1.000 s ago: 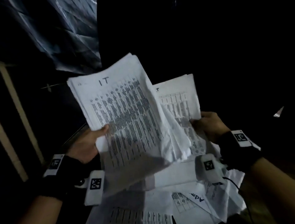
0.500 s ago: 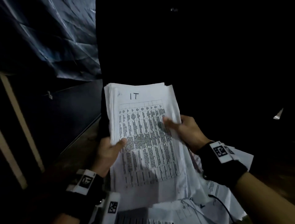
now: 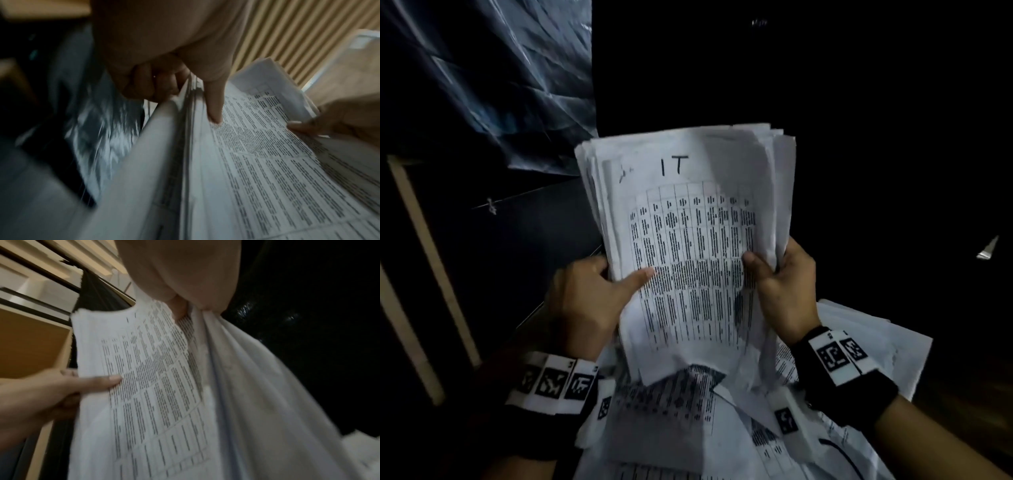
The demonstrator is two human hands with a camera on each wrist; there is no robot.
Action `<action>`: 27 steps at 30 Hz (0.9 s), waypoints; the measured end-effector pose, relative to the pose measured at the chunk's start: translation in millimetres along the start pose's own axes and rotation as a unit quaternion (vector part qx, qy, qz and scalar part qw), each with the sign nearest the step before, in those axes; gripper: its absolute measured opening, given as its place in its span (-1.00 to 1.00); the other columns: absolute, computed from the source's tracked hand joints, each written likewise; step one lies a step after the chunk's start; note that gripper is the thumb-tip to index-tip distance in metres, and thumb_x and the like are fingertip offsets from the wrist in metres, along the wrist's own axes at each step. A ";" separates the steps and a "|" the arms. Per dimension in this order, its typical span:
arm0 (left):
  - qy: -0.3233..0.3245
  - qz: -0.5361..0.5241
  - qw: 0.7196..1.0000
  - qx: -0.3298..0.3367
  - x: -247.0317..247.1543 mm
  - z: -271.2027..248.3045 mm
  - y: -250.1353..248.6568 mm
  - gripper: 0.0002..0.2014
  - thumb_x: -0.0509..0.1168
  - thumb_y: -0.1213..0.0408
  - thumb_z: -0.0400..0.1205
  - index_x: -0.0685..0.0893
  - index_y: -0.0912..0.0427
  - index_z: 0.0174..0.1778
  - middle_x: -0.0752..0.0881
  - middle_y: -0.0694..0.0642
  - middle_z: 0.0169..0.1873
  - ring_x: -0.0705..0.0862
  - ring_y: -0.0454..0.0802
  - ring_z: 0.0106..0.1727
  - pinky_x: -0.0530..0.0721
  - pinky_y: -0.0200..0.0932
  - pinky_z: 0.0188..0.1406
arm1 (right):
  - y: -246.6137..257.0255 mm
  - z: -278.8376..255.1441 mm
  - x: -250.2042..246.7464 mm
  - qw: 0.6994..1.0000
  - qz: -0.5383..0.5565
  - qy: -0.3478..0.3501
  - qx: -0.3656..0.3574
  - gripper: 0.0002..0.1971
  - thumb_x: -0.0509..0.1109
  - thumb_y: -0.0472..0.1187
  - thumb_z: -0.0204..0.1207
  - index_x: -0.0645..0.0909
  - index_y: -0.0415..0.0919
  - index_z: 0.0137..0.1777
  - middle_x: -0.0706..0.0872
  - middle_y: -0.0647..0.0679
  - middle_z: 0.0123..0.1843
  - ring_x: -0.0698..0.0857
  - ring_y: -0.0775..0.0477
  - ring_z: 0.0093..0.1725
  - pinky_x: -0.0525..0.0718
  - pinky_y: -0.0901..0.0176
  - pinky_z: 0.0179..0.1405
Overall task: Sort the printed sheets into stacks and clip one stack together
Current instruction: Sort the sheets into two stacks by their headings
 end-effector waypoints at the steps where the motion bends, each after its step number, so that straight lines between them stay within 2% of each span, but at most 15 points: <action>1: 0.000 -0.010 1.000 0.014 -2.2 2.6 -4.6 -0.60 0.61 -0.06 0.25 0.53 0.01 -0.60 0.65 0.04 -0.57 0.63 -0.03 -0.50 0.47 -0.27 -0.55 | 2.3 2.2 -0.5 1.000 0.006 -0.013 -0.006 -0.82 0.45 -0.36 0.48 0.62 -0.21 0.06 0.68 0.11 -0.26 0.66 0.33 -0.31 0.63 0.50 -0.29; 3: 0.026 -0.129 0.991 0.008 1.7 8.1 -6.2 -0.74 0.63 0.03 0.22 0.68 0.01 -0.43 0.75 0.01 -0.40 0.76 0.00 -0.33 0.75 -0.07 -0.35 | 4.7 5.7 -0.2 0.999 0.027 -0.026 -0.009 -0.81 0.44 -0.39 0.49 0.62 -0.25 0.08 0.67 0.15 -0.25 0.67 0.38 -0.29 0.61 0.56 -0.28; 5: 0.063 -0.242 0.968 -0.036 13.2 9.5 -1.7 -0.71 0.63 0.14 0.21 0.76 0.11 -0.22 0.80 -0.04 -0.30 0.81 -0.02 -0.20 0.79 -0.03 -0.12 | 3.9 6.3 1.6 0.998 0.052 -0.029 -0.004 -0.83 0.43 -0.39 0.50 0.60 -0.25 0.06 0.67 0.17 -0.24 0.68 0.40 -0.28 0.62 0.58 -0.25; 8: 0.063 -0.310 0.946 -0.072 31.2 8.6 12.2 -0.77 0.61 0.29 0.30 0.77 0.07 -0.18 0.85 -0.08 -0.30 0.84 -0.02 -0.13 0.78 -0.04 -0.08 | -0.2 3.1 4.0 0.997 0.075 -0.010 0.001 -0.80 0.41 -0.35 0.53 0.55 -0.22 0.12 0.70 0.15 -0.12 0.71 0.40 -0.15 0.64 0.54 -0.13; 10: 0.074 -0.322 0.940 -0.089 43.8 2.7 23.8 -0.78 0.58 0.35 0.34 0.77 0.07 -0.14 0.85 -0.09 -0.30 0.84 -0.05 -0.12 0.78 -0.11 -0.14 | -8.1 -0.3 5.0 0.998 0.065 0.019 0.012 -0.70 0.44 -0.24 0.52 0.51 -0.23 0.22 0.72 0.10 0.00 0.72 0.35 -0.02 0.67 0.50 -0.05; 12: 0.098 -0.326 0.934 -0.108 55.7 -5.7 38.8 -0.74 0.57 0.42 0.34 0.76 0.16 -0.09 0.85 -0.08 -0.31 0.83 -0.14 -0.14 0.77 -0.26 -0.23 | -22.6 -6.3 4.7 0.997 0.038 0.044 0.040 -0.58 0.48 -0.13 0.48 0.47 -0.19 0.28 0.71 0.10 0.08 0.72 0.28 0.07 0.70 0.41 0.03; 15: 0.128 -0.303 0.939 -0.099 67.0 -15.0 54.8 -0.72 0.58 0.44 0.31 0.72 0.07 -0.15 0.82 -0.25 -0.37 0.80 -0.29 -0.23 0.72 -0.41 -0.30 | -39.3 -11.9 3.9 0.995 -0.005 0.067 0.072 -0.55 0.45 -0.13 0.51 0.43 -0.21 0.33 0.70 0.06 0.15 0.71 0.19 0.11 0.72 0.25 0.12; 18: 0.123 -0.280 0.947 -0.096 71.5 -15.9 63.1 -0.72 0.60 0.30 0.27 0.71 0.02 -0.17 0.83 -0.22 -0.35 0.79 -0.31 -0.24 0.73 -0.36 -0.29 | -42.3 -10.7 6.7 0.994 -0.026 0.066 0.085 -0.71 0.29 -0.27 0.62 0.43 -0.31 0.30 0.67 0.00 0.11 0.67 0.08 0.08 0.68 0.10 0.19; 20: 0.118 -0.262 0.954 -0.090 75.0 -16.8 62.0 -0.65 0.62 0.17 0.27 0.73 0.09 -0.06 0.84 -0.09 -0.20 0.80 -0.25 -0.13 0.76 -0.20 -0.11 | -42.2 -10.1 11.0 0.994 -0.014 0.069 0.088 -0.73 0.22 -0.31 0.64 0.42 -0.30 0.33 0.68 -0.10 0.18 0.66 -0.03 0.18 0.64 0.08 0.23; 21: 0.115 -0.252 0.957 -0.082 76.0 -17.9 59.9 -0.65 0.60 0.19 0.34 0.72 0.15 0.00 0.81 -0.05 -0.12 0.78 -0.21 -0.09 0.75 -0.12 -0.02 | -44.5 -9.8 13.6 0.993 -0.023 0.076 0.086 -0.74 0.21 -0.31 0.65 0.43 -0.30 0.31 0.69 -0.13 0.17 0.66 -0.06 0.18 0.64 0.06 0.22; 22: 0.109 -0.247 0.960 -0.072 76.9 -20.2 57.3 -0.71 0.54 0.27 0.43 0.71 0.21 0.03 0.77 -0.01 -0.12 0.76 -0.19 -0.13 0.73 -0.15 -0.01 | -47.8 -10.0 14.1 0.991 -0.057 0.089 0.084 -0.79 0.21 -0.28 0.65 0.44 -0.30 0.24 0.70 -0.12 0.08 0.66 -0.07 0.13 0.65 0.04 0.16; 24: 0.085 -0.232 0.968 -0.050 73.6 -21.0 52.5 -0.80 0.43 0.42 0.53 0.71 0.40 0.03 0.70 0.04 -0.25 0.70 -0.09 -0.28 0.67 -0.43 -0.29 | -59.8 -6.8 10.9 0.970 -0.182 0.134 0.088 -0.83 0.25 -0.16 0.64 0.42 -0.28 0.06 0.60 0.01 -0.20 0.60 -0.08 -0.06 0.56 0.11 -0.07; 25: 0.075 -0.224 0.971 -0.042 70.4 -19.6 51.2 -0.82 0.40 0.44 0.55 0.70 0.49 0.00 0.66 0.04 -0.30 0.66 -0.08 -0.36 0.57 -0.55 -0.44 | -71.2 -4.1 6.0 0.948 -0.251 0.164 0.102 -0.77 0.28 -0.09 0.62 0.45 -0.28 0.05 0.61 -0.01 -0.20 0.60 -0.12 -0.09 0.52 0.12 -0.11; 27: 0.058 -0.216 0.974 -0.033 61.2 -16.6 49.5 -0.89 0.39 0.45 0.56 0.69 0.44 -0.07 0.62 0.04 -0.40 0.62 -0.29 -0.52 0.49 -0.57 -0.58 | -102.2 0.4 -15.0 0.891 -0.363 0.227 0.150 -0.63 0.30 -0.01 0.60 0.55 -0.29 0.23 0.72 -0.20 0.09 0.67 -0.23 0.10 0.57 0.05 0.01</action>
Point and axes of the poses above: each hand's wrist, its own z-axis towards the middle knuckle, its own x-axis out of the palm, y = z × x, the point moved 3 cm from there along z, towards the middle knuckle
